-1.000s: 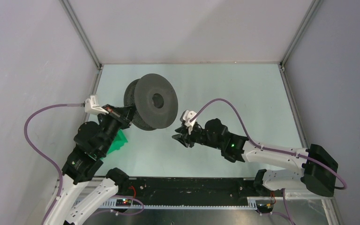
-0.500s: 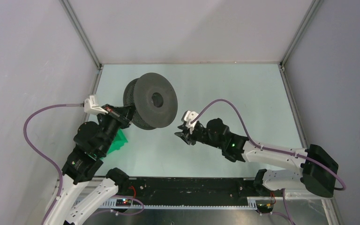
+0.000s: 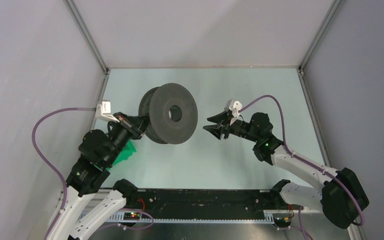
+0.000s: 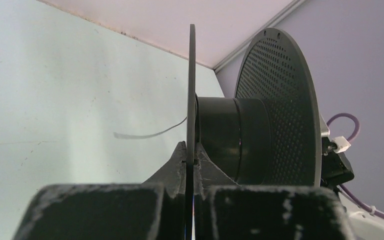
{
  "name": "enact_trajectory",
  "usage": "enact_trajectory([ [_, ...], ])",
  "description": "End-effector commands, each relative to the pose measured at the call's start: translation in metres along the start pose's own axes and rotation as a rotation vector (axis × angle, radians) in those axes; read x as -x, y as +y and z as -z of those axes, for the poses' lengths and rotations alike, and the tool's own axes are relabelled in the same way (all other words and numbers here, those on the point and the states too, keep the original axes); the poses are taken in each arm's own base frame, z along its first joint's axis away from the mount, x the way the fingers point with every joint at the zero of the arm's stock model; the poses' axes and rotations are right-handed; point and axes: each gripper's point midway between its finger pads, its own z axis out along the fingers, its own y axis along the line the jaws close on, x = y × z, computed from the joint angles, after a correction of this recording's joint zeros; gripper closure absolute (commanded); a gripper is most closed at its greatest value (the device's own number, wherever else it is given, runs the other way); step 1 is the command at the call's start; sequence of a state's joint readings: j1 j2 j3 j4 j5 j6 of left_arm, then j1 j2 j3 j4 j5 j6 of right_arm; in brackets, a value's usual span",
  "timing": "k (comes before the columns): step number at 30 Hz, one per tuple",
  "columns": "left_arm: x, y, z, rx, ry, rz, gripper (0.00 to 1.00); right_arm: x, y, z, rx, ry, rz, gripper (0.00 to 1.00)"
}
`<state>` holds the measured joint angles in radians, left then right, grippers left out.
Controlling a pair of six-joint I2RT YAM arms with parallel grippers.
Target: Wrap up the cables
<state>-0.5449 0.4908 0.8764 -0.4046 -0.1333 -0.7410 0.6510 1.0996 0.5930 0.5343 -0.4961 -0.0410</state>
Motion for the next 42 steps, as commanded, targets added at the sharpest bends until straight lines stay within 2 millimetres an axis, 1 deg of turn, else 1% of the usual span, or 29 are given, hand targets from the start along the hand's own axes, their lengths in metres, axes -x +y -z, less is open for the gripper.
enact_trajectory([
  [1,0.029,-0.039,0.007,-0.147,-0.079,0.048,1.00,0.017,0.028,-0.003,0.183,-0.070,-0.051,0.53],
  [6,0.031,-0.048,0.010,-0.175,-0.067,0.099,1.00,0.017,0.034,-0.006,0.265,-0.093,-0.074,0.50],
  [11,0.034,-0.055,0.014,-0.198,-0.062,0.134,1.00,0.018,0.025,-0.010,0.270,-0.128,-0.066,0.48],
  [16,0.037,-0.061,0.016,-0.218,-0.064,0.154,1.00,0.017,0.023,-0.015,0.299,-0.161,-0.096,0.46],
  [19,0.040,-0.064,0.018,-0.226,-0.070,0.161,1.00,0.012,0.023,-0.019,0.314,-0.161,-0.113,0.46],
  [23,0.043,-0.066,0.018,-0.237,-0.079,0.175,1.00,0.012,0.024,-0.025,0.328,-0.188,-0.115,0.46],
  [28,0.043,-0.069,0.015,-0.242,-0.078,0.201,1.00,0.014,0.027,-0.032,0.339,-0.234,-0.125,0.47],
  [32,0.042,-0.072,0.013,-0.254,-0.070,0.219,1.00,0.020,0.025,-0.037,0.336,-0.276,-0.132,0.47],
  [35,0.044,-0.074,0.014,-0.264,-0.076,0.226,1.00,0.018,0.024,-0.043,0.340,-0.274,-0.143,0.47],
  [37,0.044,-0.074,0.013,-0.265,-0.079,0.231,1.00,0.016,0.024,-0.047,0.338,-0.272,-0.145,0.50],
  [39,0.044,-0.074,0.013,-0.267,-0.081,0.233,1.00,0.013,0.020,-0.049,0.322,-0.271,-0.158,0.57],
  [40,0.044,-0.074,0.013,-0.268,-0.081,0.234,1.00,0.012,0.019,-0.049,0.318,-0.266,-0.171,0.65],
  [41,0.044,-0.073,0.013,-0.268,-0.083,0.235,1.00,0.011,0.018,-0.049,0.316,-0.263,-0.180,0.70],
  [42,0.044,-0.072,0.012,-0.265,-0.084,0.234,1.00,0.011,0.019,-0.048,0.321,-0.258,-0.196,0.81],
])
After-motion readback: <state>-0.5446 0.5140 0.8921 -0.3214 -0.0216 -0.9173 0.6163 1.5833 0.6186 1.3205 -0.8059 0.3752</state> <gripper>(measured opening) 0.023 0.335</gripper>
